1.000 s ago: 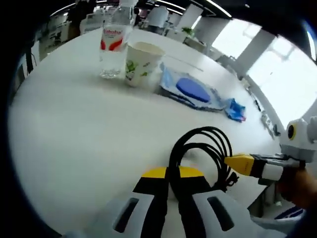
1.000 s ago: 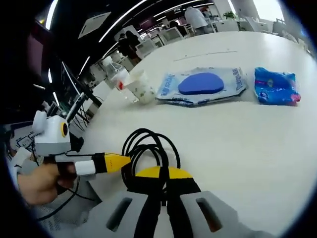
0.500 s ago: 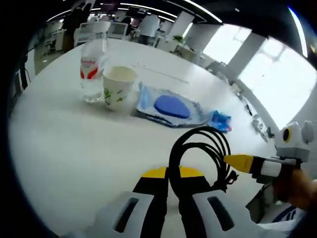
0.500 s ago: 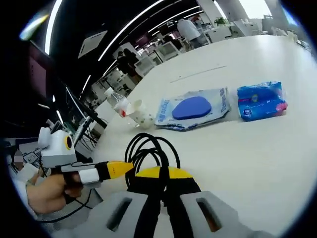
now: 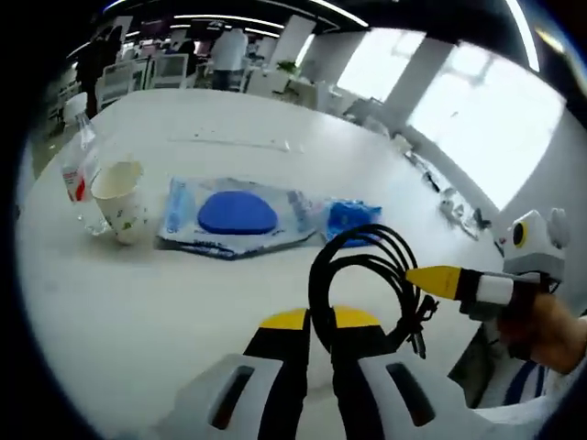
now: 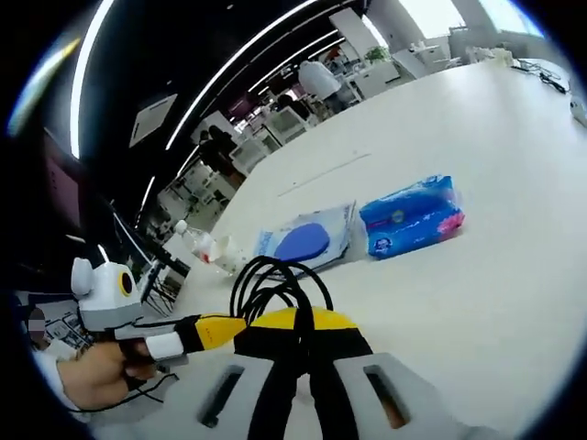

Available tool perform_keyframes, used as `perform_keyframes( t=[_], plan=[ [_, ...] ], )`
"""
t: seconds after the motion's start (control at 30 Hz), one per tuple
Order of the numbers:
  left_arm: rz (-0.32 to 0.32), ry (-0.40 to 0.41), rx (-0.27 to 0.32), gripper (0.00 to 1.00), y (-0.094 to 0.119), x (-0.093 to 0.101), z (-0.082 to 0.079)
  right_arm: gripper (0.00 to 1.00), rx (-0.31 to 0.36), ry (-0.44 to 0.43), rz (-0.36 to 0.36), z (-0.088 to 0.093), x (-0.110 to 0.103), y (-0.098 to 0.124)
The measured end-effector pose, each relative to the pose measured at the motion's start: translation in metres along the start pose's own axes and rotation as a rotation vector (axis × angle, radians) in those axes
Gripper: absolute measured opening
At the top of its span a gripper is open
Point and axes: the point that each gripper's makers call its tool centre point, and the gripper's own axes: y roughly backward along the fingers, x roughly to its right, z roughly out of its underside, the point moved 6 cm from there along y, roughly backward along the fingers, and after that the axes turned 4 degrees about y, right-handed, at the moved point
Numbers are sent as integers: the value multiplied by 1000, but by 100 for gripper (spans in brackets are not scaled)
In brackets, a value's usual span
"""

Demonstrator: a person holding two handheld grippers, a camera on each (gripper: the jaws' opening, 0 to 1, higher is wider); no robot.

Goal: Arrange the tabletop items into an orderly group along one side of the table until the central work area is clear of visible clutter.

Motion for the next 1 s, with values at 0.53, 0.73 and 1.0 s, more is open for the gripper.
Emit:
perform_keyframes(
  t=[0.53,0.73,1.0],
  plan=[
    [64,-73,-36,4,-38,51,-14,0,68,-71,53,-22,47,33],
    [74,-73,-46,4,-45,58,-12,0,71,-76,63,-23,53,39],
    [63,-76,-49,4,-52,56,-11,0,58,-68,55,-24,60,34]
  ],
)
